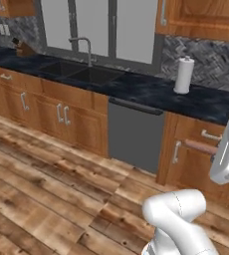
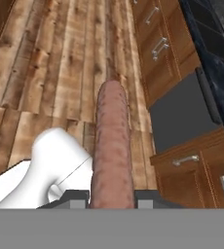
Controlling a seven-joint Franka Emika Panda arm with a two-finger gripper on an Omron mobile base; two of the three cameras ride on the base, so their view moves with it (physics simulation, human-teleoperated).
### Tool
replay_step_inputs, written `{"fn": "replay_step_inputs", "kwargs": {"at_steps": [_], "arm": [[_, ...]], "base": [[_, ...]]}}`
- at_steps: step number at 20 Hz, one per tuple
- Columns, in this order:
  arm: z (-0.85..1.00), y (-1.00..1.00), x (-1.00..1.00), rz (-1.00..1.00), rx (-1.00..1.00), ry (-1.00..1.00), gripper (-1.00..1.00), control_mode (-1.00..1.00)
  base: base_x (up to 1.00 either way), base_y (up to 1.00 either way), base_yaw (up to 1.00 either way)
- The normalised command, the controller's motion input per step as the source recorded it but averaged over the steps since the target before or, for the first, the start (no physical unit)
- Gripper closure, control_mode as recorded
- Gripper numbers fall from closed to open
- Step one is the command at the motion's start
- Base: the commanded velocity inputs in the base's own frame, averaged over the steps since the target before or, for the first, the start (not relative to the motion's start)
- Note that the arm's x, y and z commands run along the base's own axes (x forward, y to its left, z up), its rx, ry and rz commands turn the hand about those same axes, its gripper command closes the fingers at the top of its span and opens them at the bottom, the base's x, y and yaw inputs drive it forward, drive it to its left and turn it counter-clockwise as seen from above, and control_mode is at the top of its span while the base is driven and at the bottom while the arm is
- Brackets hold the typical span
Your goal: Retrieve the sausage and cheese from the fridge and place them on the cutting board on the counter.
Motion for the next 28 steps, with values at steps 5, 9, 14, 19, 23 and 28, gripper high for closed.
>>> {"fn": "replay_step_inputs", "kwargs": {"at_steps": [5,9,14,19,23,28], "arm": [[0.00,0.00,0.00,0.00,0.00,0.00,1.00,1.00],[0.00,0.00,0.00,0.00,0.00,0.00,1.00,1.00],[0.00,0.00,0.00,0.00,0.00,0.00,1.00,1.00],[0.00,0.00,0.00,0.00,0.00,0.00,1.00,1.00],[0.00,0.00,0.00,0.00,0.00,0.00,1.00,1.00],[0.00,0.00,0.00,0.00,0.00,0.00,1.00,1.00]], "base": [[1.00,1.00,0.14],[1.00,0.99,0.12],[1.00,0.94,0.10],[1.00,0.71,0.07],[1.00,0.46,0.05],[1.00,0.56,0.11]]}}
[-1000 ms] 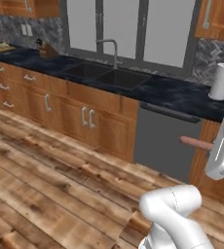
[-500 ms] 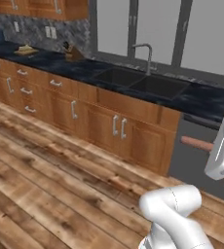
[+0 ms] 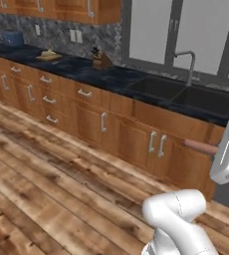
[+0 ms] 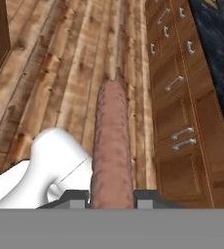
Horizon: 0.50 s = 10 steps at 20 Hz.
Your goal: Retrieve the sausage and cheese from the fridge and place them on the cutting board on the counter.
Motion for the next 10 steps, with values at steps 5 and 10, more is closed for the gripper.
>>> {"fn": "replay_step_inputs", "kwargs": {"at_steps": [5,10], "arm": [[0.00,0.00,0.00,0.00,0.00,0.00,1.00,1.00],[0.00,0.00,0.00,0.00,0.00,0.00,1.00,1.00]], "base": [[1.00,0.47,0.11],[1.00,0.35,0.00]]}}
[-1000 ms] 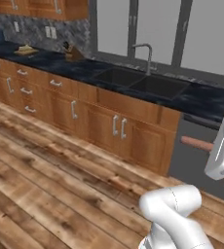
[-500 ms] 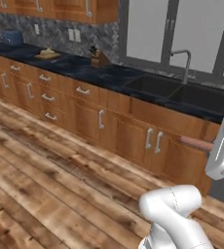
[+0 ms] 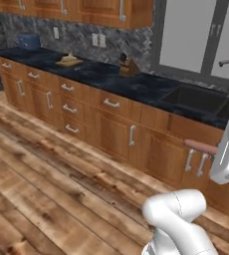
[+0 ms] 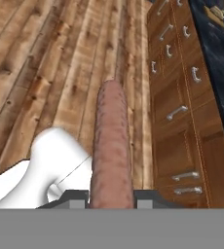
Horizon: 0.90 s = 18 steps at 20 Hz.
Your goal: Retrieve the sausage and cheese from the fridge and place them on the cutting board on the counter.
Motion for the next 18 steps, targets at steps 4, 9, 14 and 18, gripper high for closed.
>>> {"fn": "replay_step_inputs", "kwargs": {"at_steps": [4,9,14,18], "arm": [[0.00,0.00,0.00,0.00,0.00,0.00,1.00,1.00],[0.00,0.00,0.00,0.00,0.00,0.00,1.00,1.00],[0.00,0.00,0.00,0.00,0.00,0.00,1.00,1.00],[0.00,0.00,0.00,0.00,0.00,0.00,1.00,1.00]], "base": [[1.00,0.11,-0.05],[1.00,0.00,-0.09],[1.00,0.31,-0.13],[1.00,0.89,-0.15]]}}
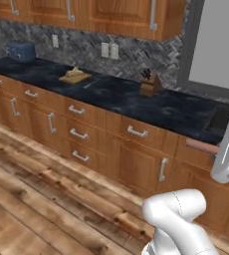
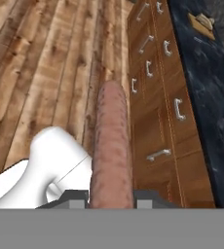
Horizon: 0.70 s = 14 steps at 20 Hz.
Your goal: Retrieve the sausage and cheese from the fridge and place them on the cutting board on the counter.
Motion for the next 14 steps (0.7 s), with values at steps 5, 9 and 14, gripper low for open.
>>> {"fn": "replay_step_inputs", "kwargs": {"at_steps": [5,9,14], "arm": [[0.00,0.00,0.00,0.00,0.00,0.00,1.00,1.00],[0.00,0.00,0.00,0.00,0.00,0.00,1.00,1.00],[0.00,0.00,0.00,0.00,0.00,0.00,1.00,1.00]], "base": [[1.00,0.89,-0.17],[1.00,0.98,-0.32],[0.99,1.00,-0.40]]}}
